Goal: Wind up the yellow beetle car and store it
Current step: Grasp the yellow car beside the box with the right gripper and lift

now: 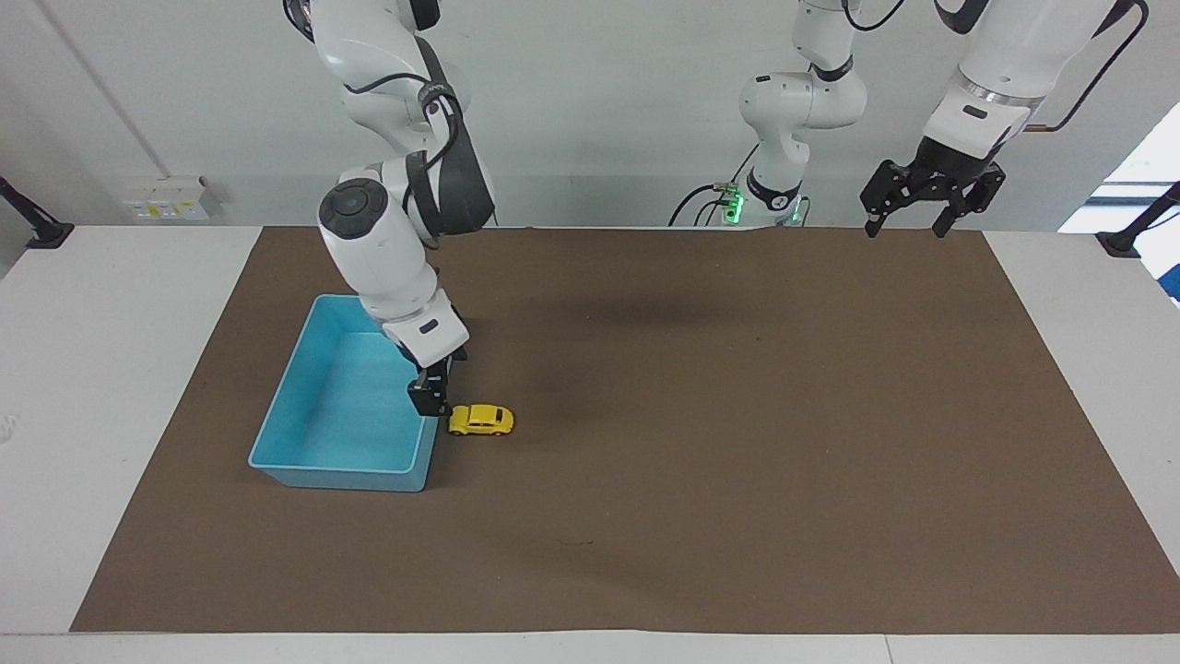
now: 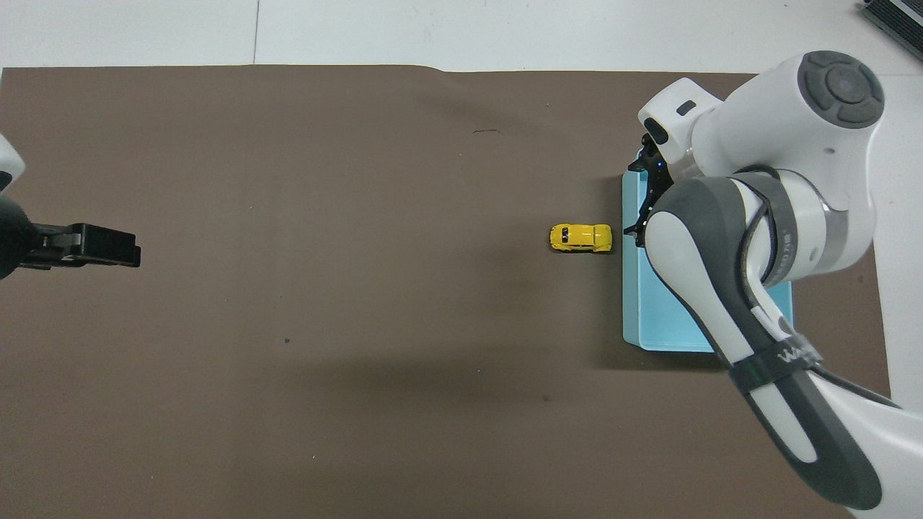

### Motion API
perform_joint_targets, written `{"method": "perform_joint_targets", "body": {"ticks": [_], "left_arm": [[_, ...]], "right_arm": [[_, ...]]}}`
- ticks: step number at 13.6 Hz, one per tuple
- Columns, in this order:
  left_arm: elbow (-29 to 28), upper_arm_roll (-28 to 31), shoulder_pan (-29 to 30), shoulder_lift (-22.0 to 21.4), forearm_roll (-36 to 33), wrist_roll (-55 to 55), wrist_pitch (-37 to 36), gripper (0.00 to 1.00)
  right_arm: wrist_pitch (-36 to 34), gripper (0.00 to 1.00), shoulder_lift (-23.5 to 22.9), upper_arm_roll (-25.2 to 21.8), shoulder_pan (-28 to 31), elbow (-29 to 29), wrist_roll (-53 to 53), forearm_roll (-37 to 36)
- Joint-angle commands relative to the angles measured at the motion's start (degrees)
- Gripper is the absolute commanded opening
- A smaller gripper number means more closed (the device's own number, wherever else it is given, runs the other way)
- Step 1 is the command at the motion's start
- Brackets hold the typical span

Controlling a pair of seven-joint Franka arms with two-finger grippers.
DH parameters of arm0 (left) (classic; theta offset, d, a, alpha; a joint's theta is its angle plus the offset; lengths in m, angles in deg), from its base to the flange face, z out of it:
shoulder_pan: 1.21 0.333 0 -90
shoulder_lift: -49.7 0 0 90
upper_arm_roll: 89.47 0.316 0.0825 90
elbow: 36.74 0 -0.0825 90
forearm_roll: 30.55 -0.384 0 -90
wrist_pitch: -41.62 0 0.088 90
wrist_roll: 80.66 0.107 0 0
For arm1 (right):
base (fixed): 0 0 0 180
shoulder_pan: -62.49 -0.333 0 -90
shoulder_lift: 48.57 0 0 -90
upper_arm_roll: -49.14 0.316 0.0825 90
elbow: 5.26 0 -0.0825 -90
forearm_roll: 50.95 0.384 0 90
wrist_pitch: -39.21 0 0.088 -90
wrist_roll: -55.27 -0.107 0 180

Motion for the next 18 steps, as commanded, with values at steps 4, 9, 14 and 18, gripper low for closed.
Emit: {"method": "perform_joint_targets", "body": {"ticks": [4, 9, 14, 18], "left_arm": [[0.60, 0.86, 0.13, 0.02, 0.35, 0.18, -0.43, 1.00], [0.68, 0.87, 0.83, 0.11, 0.35, 0.45, 0.44, 1.00], [1.82, -3.26, 6.72, 1.34, 0.53, 0.53, 0.09, 1.00], [4.47, -4.14, 7.43, 3.63, 0.44, 0.36, -1.93, 1.00]], "right_arm": [[8.48, 1.00, -1.48, 0.39, -1.54, -6.39, 1.57, 0.95], [10.85, 1.00, -1.74, 0.39, -1.54, -10.43, 2.89, 0.25], [15.69, 1.00, -2.71, 0.30, -1.54, -13.87, 2.98, -1.33], [15.78, 0.82, -2.71, 0.30, -1.54, -13.95, 2.89, -3.18]]}}
